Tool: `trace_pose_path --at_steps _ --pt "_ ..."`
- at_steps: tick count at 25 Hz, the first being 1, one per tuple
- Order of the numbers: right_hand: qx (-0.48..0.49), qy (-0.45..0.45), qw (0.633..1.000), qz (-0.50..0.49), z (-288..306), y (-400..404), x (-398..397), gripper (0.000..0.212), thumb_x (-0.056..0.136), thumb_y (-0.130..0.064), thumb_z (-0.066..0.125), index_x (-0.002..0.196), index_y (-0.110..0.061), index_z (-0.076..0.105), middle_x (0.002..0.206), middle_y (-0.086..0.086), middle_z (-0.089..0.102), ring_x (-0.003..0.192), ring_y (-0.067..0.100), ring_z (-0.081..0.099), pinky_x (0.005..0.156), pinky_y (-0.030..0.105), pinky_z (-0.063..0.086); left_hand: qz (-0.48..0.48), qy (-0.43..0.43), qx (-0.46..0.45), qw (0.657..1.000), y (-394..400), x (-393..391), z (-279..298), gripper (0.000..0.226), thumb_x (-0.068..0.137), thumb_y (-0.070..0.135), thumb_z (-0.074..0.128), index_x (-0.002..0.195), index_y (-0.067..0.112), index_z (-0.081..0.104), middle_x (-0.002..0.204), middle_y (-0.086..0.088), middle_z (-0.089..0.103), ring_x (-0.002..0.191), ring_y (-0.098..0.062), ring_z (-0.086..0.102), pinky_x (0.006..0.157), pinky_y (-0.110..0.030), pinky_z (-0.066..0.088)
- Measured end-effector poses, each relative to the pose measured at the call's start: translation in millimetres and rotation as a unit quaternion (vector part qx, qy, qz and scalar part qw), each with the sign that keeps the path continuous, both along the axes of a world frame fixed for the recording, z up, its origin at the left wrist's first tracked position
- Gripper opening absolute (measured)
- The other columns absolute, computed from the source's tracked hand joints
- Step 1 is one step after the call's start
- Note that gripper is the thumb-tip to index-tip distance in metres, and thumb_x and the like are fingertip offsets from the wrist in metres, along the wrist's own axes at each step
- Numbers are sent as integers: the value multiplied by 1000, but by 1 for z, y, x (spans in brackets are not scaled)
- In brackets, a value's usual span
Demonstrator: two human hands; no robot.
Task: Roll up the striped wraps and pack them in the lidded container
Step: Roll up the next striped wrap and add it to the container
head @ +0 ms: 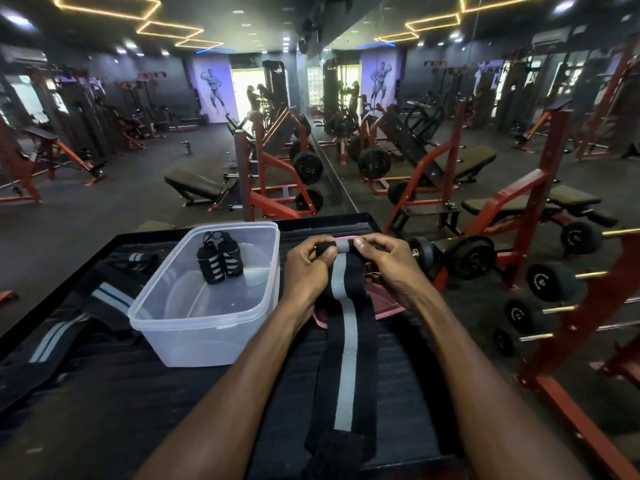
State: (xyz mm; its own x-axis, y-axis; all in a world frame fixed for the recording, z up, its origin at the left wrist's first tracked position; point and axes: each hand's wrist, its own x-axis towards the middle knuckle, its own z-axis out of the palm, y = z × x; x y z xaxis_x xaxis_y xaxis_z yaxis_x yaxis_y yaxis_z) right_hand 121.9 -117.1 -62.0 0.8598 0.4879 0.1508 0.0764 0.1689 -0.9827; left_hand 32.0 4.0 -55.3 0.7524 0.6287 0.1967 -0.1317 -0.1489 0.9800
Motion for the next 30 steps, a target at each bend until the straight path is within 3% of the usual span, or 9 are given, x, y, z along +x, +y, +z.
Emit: trace_pose_path --at_steps 4,8,11,13,19,22,25,28,30 --pt "36 -56 997 -35 0 -1 2 18 86 4 68 88 -12 75 86 6 72 76 10 66 64 19 50 -37 -10 -19 999 -5 -1 1 15 91 7 66 96 18 75 97 0 77 94 -12 71 91 -29 55" --pt "45 -81 995 -28 -2 2 2 24 85 8 67 92 -13 77 97 10 74 91 18 69 80 28 55 -16 9 15 1000 -5 -1 0 14 95 16 63 90 26 72 95 4 75 94 -11 71 94 -31 55" --pt "67 20 997 19 3 2 -2 19 95 -8 60 98 -14 77 90 6 75 77 15 68 68 26 56 14 24 23 999 -2 1 1 14 97 16 60 90 25 69 93 3 74 92 -13 70 92 -35 55" --pt "53 79 995 34 7 0 -4 27 101 -14 50 99 -14 77 84 4 72 67 11 62 61 23 51 15 37 25 999 -1 2 0 17 98 17 58 88 27 67 96 0 73 94 -16 69 92 -37 56" --pt "94 136 985 49 8 2 -9 32 103 -8 43 95 -5 74 72 10 59 51 10 51 51 19 49 -18 82 57 995 -1 0 3 15 104 22 47 106 19 62 114 -5 68 107 -19 63 98 -36 50" --pt "89 130 986 56 6 2 -8 28 102 -8 46 97 -6 73 79 10 64 51 9 49 52 17 49 -50 99 51 993 3 1 1 16 105 23 45 109 19 60 115 -3 67 110 -18 62 103 -40 49" --pt "85 131 986 56 3 4 -8 26 101 -12 50 98 -7 75 81 12 64 55 11 50 55 19 48 -38 83 34 995 5 2 0 16 103 21 48 98 24 63 109 -3 70 105 -20 66 101 -45 51" --pt "93 161 980 68 0 6 -4 29 95 -30 60 93 -8 79 93 20 68 76 29 62 78 37 50 -18 41 31 998 3 3 0 21 98 12 55 89 27 67 99 -2 73 100 -22 68 99 -44 53" --pt "76 127 987 56 -1 6 -2 29 89 -34 67 94 -8 78 93 23 63 78 34 58 74 38 50 -14 15 39 999 0 2 1 25 95 6 58 88 27 69 96 2 73 96 -16 68 98 -38 52"
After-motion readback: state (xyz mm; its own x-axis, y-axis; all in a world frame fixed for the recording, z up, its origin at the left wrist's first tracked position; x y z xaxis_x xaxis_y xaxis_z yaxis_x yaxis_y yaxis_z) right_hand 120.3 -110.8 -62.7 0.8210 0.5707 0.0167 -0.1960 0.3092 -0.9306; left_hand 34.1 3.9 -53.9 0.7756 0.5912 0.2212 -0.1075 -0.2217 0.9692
